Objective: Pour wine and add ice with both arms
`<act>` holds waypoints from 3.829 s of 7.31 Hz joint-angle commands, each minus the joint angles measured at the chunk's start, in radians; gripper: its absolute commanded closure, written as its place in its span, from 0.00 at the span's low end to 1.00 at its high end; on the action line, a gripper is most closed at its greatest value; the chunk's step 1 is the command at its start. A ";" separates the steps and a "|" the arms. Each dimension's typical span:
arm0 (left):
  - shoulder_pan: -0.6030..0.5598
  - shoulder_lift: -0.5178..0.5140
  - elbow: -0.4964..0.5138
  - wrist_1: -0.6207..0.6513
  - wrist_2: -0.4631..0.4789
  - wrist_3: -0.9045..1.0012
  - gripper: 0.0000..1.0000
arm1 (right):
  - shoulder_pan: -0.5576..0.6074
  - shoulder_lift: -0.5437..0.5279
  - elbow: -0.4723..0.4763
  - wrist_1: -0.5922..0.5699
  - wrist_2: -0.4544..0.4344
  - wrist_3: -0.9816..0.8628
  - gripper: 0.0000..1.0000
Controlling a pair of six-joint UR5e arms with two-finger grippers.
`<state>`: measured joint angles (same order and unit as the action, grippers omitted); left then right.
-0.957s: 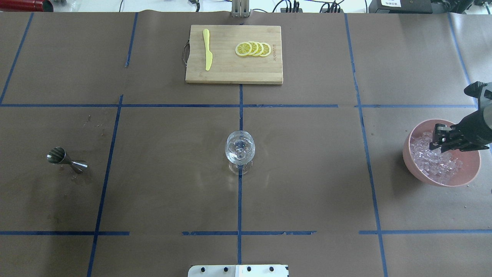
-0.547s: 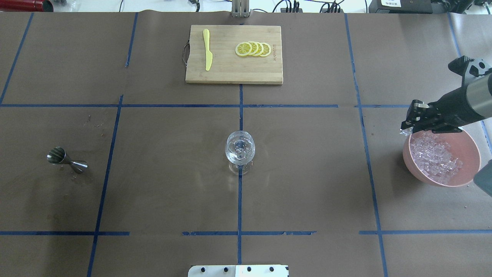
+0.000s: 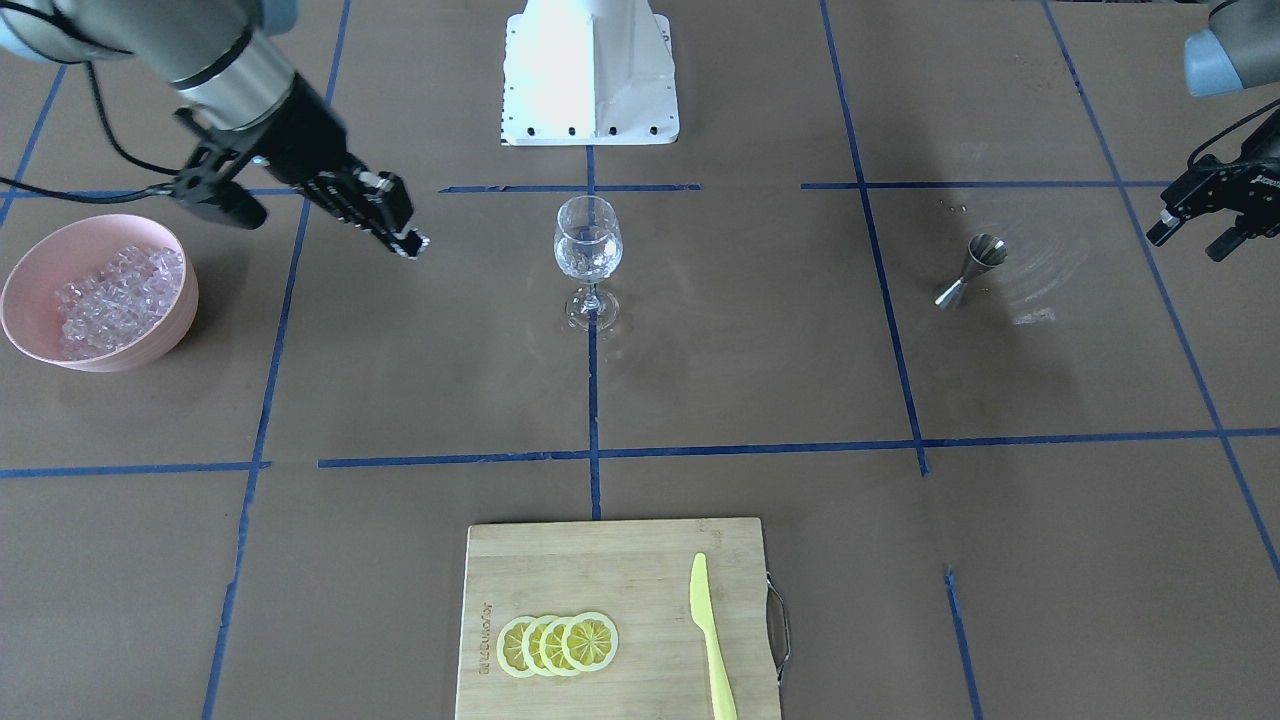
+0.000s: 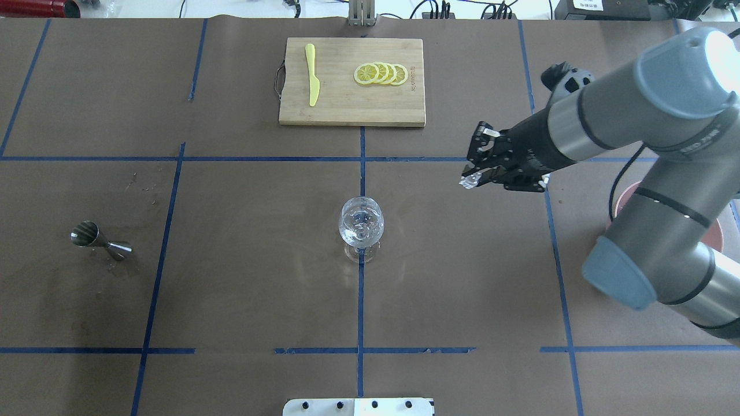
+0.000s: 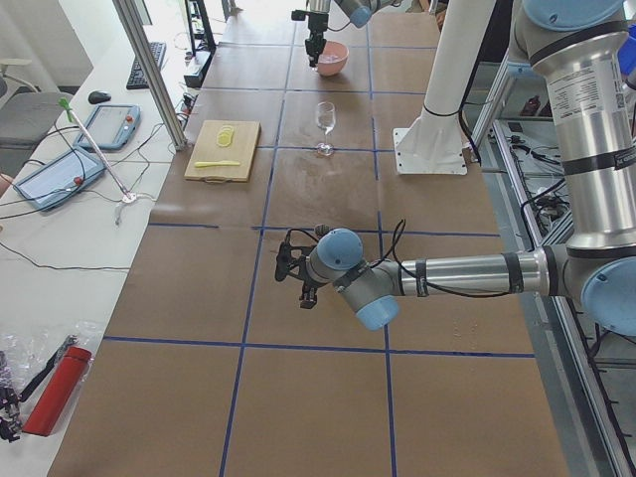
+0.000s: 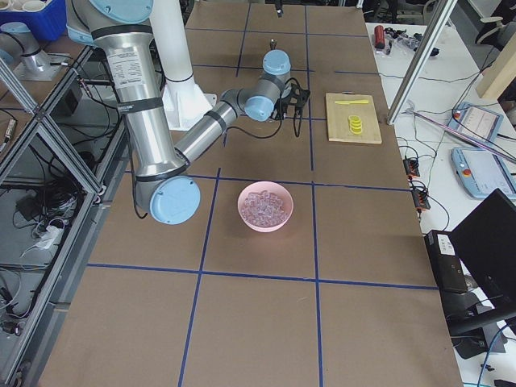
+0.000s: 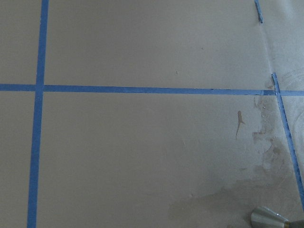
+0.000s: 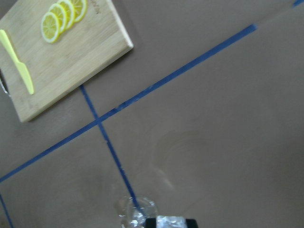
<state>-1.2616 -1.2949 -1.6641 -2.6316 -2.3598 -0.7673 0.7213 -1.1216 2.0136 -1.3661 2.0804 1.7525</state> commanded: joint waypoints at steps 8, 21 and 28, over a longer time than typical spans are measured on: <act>0.001 0.026 0.000 -0.056 0.001 -0.006 0.00 | -0.167 0.255 -0.088 -0.125 -0.174 0.176 1.00; 0.001 0.022 0.013 -0.065 0.047 0.074 0.00 | 0.253 -0.229 0.054 -0.113 0.175 -0.352 0.00; -0.171 -0.094 0.003 0.486 0.110 0.572 0.00 | 0.768 -0.414 -0.395 -0.127 0.242 -1.631 0.00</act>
<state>-1.3717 -1.3354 -1.6240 -2.3758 -2.2447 -0.2968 1.4591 -1.5351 1.6870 -1.4924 2.3282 0.2606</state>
